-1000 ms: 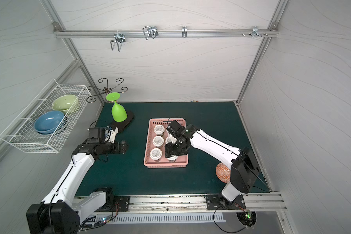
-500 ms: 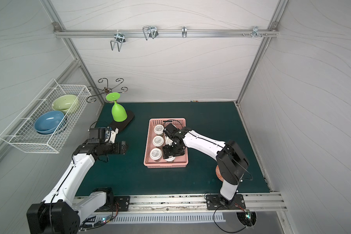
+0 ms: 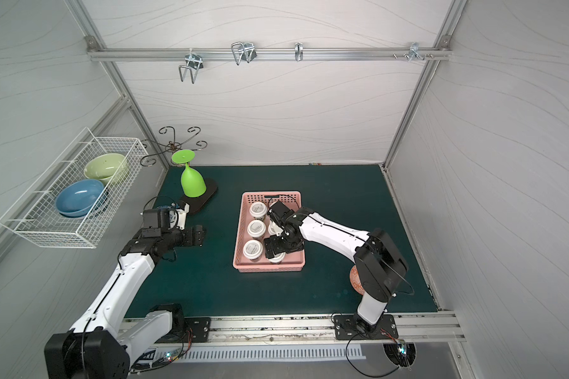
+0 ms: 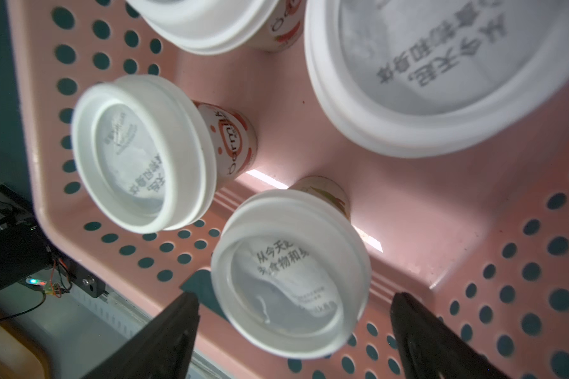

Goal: Put the yogurt in the basket
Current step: Place the yogurt in the basket, then reset both arms

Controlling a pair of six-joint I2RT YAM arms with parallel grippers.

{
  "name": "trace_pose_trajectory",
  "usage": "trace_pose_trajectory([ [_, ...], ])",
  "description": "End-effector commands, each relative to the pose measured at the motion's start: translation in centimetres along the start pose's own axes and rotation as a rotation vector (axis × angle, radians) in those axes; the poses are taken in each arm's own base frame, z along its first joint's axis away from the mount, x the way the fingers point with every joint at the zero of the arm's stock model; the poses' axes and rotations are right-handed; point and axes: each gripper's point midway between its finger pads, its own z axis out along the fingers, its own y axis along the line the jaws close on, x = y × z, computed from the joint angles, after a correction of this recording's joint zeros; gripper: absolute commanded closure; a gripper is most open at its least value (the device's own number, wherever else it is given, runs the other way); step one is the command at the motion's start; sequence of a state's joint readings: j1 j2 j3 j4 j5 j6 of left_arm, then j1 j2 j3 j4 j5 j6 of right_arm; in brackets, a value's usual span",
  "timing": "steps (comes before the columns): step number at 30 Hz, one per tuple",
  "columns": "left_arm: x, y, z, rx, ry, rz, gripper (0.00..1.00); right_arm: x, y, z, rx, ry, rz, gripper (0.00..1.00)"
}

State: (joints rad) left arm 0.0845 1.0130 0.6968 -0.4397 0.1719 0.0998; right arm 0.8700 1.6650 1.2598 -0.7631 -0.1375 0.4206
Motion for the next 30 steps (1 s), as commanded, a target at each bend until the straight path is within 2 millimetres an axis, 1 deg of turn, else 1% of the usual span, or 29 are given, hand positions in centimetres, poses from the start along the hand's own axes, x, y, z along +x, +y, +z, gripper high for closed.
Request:
trace_pose_trajectory([
  [1, -3.9, 0.2, 0.6, -0.002, -0.163, 0.06, 0.01, -1.1, 0.1, -4.7, 0.017, -0.101, -0.028, 0.01],
  [4, -5.3, 0.3, 1.4, 0.003, -0.238, 0.076, 0.01, -1.9, -0.6, -7.4, 0.003, -0.168, -0.004, 0.01],
  [7, -6.0, 0.5, 2.4, 0.001, -0.287, 0.057, 0.01, -2.8, -2.3, -10.0, 0.003, -0.239, 0.03, 0.01],
  [12, -6.2, 0.7, 4.4, 0.015, -0.341, 0.019, 0.01, -4.2, -6.7, -13.9, 0.092, -0.362, 0.081, 0.01],
  [16, -6.3, 0.9, 5.2, 0.016, -0.378, 0.006, 0.01, -4.9, -10.4, -16.2, 0.165, -0.463, 0.145, 0.01],
  [21, -6.1, 1.0, 6.4, 0.016, -0.38, -0.003, 0.01, -5.4, -14.2, -18.0, 0.227, -0.604, 0.192, 0.01],
  [25, -6.6, 1.0, 6.8, 0.004, -0.428, 0.004, 0.01, -5.5, -16.8, -18.8, 0.308, -0.694, 0.19, 0.01],
  [30, -6.3, 0.4, 8.2, -0.018, -0.436, 0.042, 0.01, -5.5, -19.9, -18.6, 0.406, -0.753, 0.181, 0.01],
])
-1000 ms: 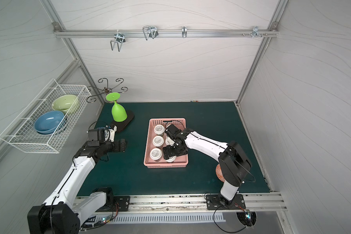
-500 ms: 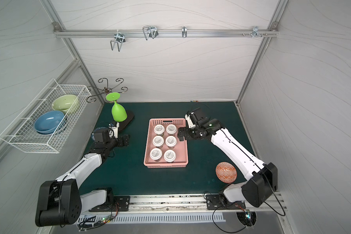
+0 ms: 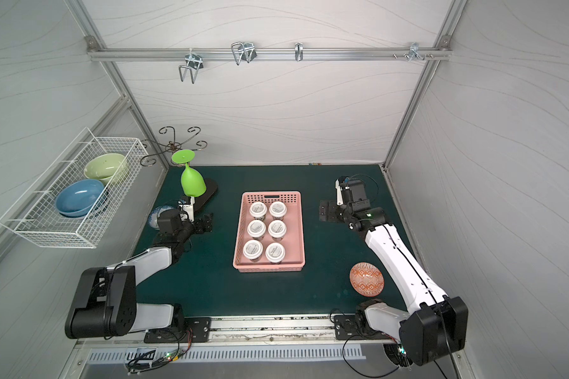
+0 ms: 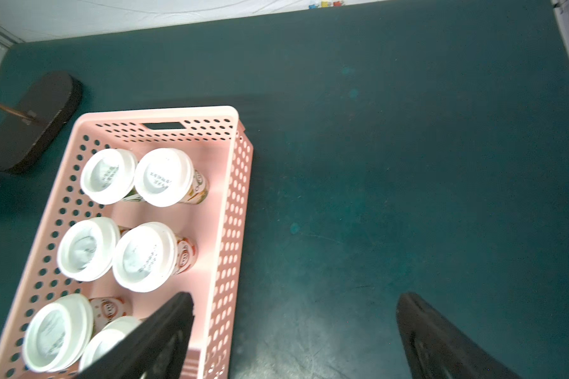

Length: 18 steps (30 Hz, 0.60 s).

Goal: Put the yogurt in the basket
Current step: Reset both arms

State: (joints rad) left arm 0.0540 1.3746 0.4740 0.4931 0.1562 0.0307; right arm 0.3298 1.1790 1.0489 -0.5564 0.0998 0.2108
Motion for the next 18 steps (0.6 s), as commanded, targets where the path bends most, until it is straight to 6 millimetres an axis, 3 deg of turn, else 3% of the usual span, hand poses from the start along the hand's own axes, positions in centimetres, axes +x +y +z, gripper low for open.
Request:
trace_pose_trajectory([
  [1, -1.9, -0.4, 0.8, -0.022, -0.094, 0.049, 0.0, -2.0, -1.9, 0.4, 0.066, -0.123, -0.035, 0.01],
  [9, -0.9, 0.4, 1.6, -0.087, -0.09, 0.048, 0.01, -1.2, -5.7, 2.8, 0.188, -0.214, -0.034, 0.01],
  [14, -0.1, 1.7, 1.6, -0.156, -0.175, 0.021, 0.01, -0.3, -6.7, 4.4, 0.225, -0.261, -0.061, 0.01],
  [18, 0.1, 2.1, 1.8, -0.176, -0.139, 0.0, 0.01, 0.5, -7.9, 5.2, 0.281, -0.303, -0.058, 0.01],
])
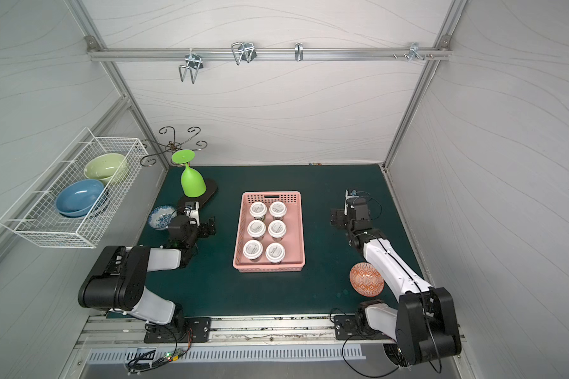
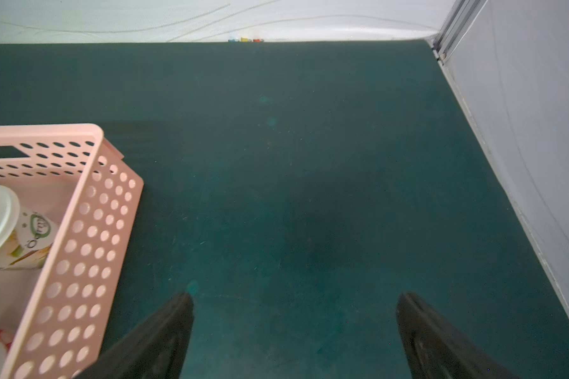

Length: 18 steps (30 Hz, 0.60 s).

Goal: Put the yogurt in the basket
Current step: Reset both arms

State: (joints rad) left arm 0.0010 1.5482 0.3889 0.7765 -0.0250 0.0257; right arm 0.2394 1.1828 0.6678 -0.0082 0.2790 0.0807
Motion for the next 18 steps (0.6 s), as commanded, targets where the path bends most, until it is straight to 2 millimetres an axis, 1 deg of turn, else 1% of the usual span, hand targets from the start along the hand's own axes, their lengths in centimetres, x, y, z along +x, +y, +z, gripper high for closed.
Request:
trace_pose_trajectory([
  [1, -2.8, 1.1, 0.2, -0.059, -0.09, -0.037, 0.01, -1.2, -1.4, 0.7, 0.077, -0.111, -0.001, 0.01],
  [3, -2.8, 1.5, 0.4, -0.065, -0.087, -0.058, 0.01, -0.4, -1.9, 1.2, 0.108, -0.12, -0.002, 0.01],
  [6, -2.7, 1.5, 0.3, -0.065, -0.083, -0.058, 0.0, 0.9, -2.2, 2.0, 0.129, -0.131, -0.005, 0.01],
  [8, -2.7, 1.5, 0.3, -0.065, -0.083, -0.057, 0.01, 2.0, -2.3, 2.7, 0.133, -0.129, -0.011, 0.01],
  [11, -2.7, 1.6, 0.3, -0.064, -0.081, -0.061, 0.01, 2.9, -2.3, 3.4, 0.137, -0.137, -0.014, 0.01],
  [13, -2.7, 1.6, 0.3, -0.064, -0.082, -0.059, 0.01, 3.0, -2.0, 3.6, 0.119, -0.141, -0.025, 0.01],
  [18, -2.8, 1.5, 0.3, -0.064, -0.085, -0.058, 0.0, 2.5, -1.9, 3.7, 0.116, -0.174, -0.037, 0.01],
])
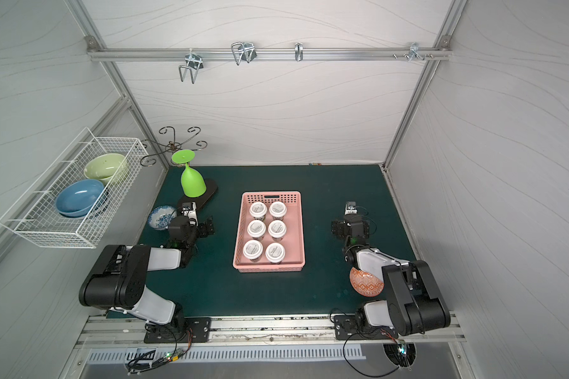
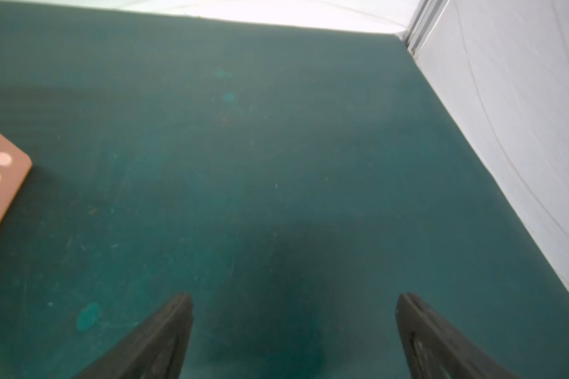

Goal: Put the yogurt in the basket
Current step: Reset both arms

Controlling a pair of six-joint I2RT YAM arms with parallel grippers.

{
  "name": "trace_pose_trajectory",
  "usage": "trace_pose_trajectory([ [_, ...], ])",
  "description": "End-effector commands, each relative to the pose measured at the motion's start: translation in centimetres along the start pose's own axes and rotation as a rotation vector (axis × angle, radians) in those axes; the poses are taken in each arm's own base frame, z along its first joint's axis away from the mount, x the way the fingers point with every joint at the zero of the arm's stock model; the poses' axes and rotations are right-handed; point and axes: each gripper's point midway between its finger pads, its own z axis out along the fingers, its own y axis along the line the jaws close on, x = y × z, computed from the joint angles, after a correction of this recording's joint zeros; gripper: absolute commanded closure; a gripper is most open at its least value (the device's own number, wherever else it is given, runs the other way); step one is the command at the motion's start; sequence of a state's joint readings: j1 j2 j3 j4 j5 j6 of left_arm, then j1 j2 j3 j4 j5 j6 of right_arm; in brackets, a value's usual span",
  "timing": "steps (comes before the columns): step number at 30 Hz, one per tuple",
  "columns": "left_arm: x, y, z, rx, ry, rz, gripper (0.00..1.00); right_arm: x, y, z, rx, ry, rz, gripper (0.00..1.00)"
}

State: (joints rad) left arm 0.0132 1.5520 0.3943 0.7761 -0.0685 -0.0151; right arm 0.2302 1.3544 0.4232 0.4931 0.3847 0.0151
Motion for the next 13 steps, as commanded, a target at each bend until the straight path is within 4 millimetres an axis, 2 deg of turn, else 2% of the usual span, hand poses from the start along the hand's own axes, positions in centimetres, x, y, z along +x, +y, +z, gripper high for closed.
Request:
trace_pose_trajectory([
  [1, -2.7, 0.2, 0.2, -0.007, -0.081, -0.015, 0.01, -2.1, -0.3, 0.1, 0.011, -0.087, 0.007, 0.01],
  [13, -2.7, 0.2, 0.2, -0.009, -0.081, -0.014, 0.01, -2.7, -0.6, -1.0, 0.009, -0.129, 0.032, 0.01],
])
